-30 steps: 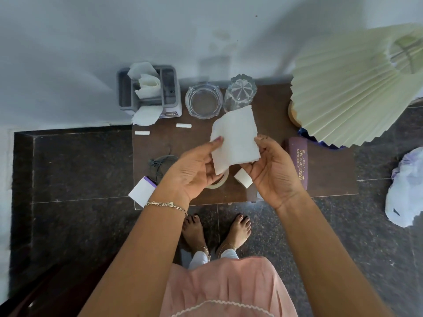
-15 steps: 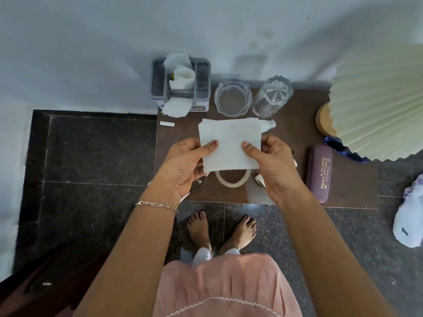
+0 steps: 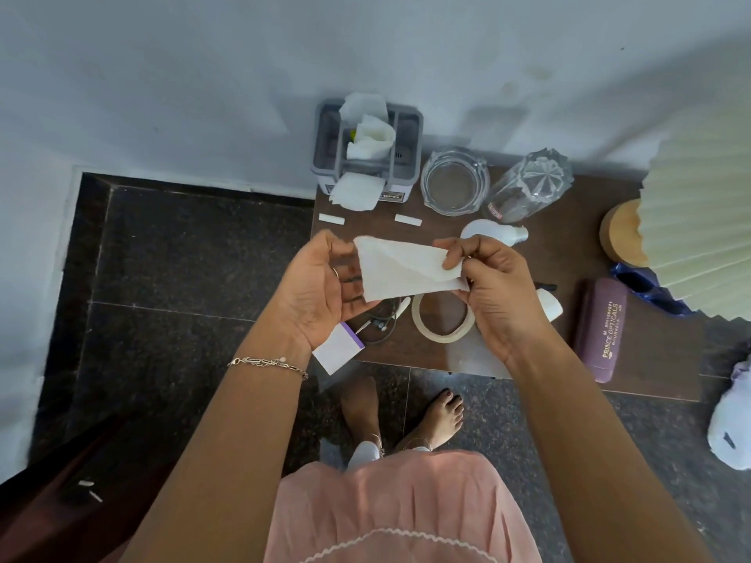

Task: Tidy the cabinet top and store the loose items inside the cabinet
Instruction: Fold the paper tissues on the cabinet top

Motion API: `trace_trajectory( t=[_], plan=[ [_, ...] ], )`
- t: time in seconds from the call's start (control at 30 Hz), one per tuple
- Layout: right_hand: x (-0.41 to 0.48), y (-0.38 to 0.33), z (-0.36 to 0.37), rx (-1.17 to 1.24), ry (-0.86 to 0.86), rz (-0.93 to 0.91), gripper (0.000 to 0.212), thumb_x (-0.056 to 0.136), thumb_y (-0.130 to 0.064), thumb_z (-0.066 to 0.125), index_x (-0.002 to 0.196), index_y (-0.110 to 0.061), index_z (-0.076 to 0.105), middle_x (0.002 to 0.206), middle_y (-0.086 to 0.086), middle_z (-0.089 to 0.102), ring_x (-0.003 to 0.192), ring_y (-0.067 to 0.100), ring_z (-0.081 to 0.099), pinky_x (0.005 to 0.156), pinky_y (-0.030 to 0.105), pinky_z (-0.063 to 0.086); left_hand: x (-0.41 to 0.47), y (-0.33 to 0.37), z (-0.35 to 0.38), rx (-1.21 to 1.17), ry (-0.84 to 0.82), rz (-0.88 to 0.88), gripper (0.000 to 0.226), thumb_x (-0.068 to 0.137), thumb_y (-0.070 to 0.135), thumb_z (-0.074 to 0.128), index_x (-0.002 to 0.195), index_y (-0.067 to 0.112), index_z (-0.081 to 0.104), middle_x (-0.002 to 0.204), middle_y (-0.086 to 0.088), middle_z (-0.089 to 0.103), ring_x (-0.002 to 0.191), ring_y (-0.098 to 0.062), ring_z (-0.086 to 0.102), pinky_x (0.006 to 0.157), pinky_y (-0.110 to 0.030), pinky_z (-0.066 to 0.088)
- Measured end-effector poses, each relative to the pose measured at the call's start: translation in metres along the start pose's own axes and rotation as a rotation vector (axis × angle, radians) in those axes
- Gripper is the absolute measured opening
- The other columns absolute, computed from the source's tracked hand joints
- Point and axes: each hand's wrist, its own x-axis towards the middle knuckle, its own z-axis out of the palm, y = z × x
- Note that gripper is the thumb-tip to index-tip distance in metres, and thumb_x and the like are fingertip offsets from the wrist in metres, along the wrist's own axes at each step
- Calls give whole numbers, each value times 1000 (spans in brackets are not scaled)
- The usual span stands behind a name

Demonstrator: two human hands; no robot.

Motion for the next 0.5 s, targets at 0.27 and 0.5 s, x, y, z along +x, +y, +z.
trace_trajectory(
  t=[0.27,0.5],
  plan=[
    [16,-10,31,26,-52,-53,31,71,-5,38,53,-14,62,94,4,72,96,16,57,82,37,41,3,18,-9,216,70,20,23,82,13,72,105,13,69,107,-9,73,97,-23,69,61,-22,58],
    [40,-29,46,-306,-81,-163,27,88,-9,66,114,-14,59,94,1,69,85,8,65,71,25,54,10,56,-9,495,126,459,20,80,-2,71,87,17,68,94,-2,72,86,-13,67,79,-29,57]
  ],
)
